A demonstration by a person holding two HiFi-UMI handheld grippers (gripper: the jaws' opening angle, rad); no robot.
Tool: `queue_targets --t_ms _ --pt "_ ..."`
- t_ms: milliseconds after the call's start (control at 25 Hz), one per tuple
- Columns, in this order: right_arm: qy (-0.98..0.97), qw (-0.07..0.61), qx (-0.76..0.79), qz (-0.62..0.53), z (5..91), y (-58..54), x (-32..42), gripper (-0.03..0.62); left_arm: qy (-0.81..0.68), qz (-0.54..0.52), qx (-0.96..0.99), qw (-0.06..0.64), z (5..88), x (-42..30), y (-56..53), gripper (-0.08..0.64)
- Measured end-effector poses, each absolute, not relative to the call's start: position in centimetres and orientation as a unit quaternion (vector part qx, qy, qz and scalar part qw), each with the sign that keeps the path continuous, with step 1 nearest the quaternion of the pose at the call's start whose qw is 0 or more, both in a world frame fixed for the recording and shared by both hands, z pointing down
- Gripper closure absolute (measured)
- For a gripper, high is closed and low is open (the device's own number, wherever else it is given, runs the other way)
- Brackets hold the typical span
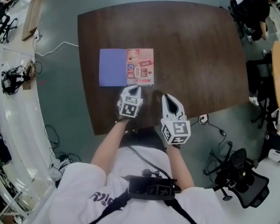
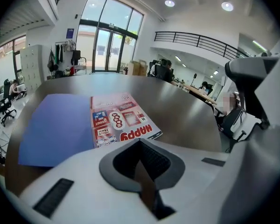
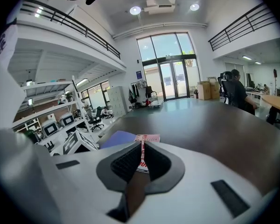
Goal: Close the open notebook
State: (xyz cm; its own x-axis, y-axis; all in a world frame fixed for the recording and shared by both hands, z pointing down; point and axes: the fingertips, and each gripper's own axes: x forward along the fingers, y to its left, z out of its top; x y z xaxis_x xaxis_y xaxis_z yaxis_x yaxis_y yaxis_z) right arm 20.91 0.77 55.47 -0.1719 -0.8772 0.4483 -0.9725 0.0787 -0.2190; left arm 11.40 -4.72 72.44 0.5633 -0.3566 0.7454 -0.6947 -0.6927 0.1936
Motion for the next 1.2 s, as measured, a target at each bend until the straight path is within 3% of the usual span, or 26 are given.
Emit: queue_targets --t_ms 360,760,1040,1080,1200 --pt "-0.740 0.105 0.622 0.233 54.8 -0.5 18.8 0.589 -0.347 0.297 0.838 0.297 70.2 9.2 -5.9 0.551" --pt "-0.778 0.111 0.575 0.227 54.1 -2.6 13.7 0.589 -0.428 0.058 0.757 0.490 67.3 0.3 -6.0 0.551" --pt "-0.795 0.119 0.553 0.221 53.7 -2.9 10.9 0.589 -0.469 -0.007 0.721 0.510 67.8 -4.9 -6.2 0.548" --pt "-0.795 0.121 0.551 0.221 53.8 -2.8 10.8 0.589 -0.470 -0.008 0.719 0.512 68.1 -5.1 -6.3 0.542" --pt "-0.797 0.126 0.547 0.222 53.9 -2.6 10.6 0.589 -0.464 -0.008 0.719 0.517 68.4 -5.2 -6.7 0.384"
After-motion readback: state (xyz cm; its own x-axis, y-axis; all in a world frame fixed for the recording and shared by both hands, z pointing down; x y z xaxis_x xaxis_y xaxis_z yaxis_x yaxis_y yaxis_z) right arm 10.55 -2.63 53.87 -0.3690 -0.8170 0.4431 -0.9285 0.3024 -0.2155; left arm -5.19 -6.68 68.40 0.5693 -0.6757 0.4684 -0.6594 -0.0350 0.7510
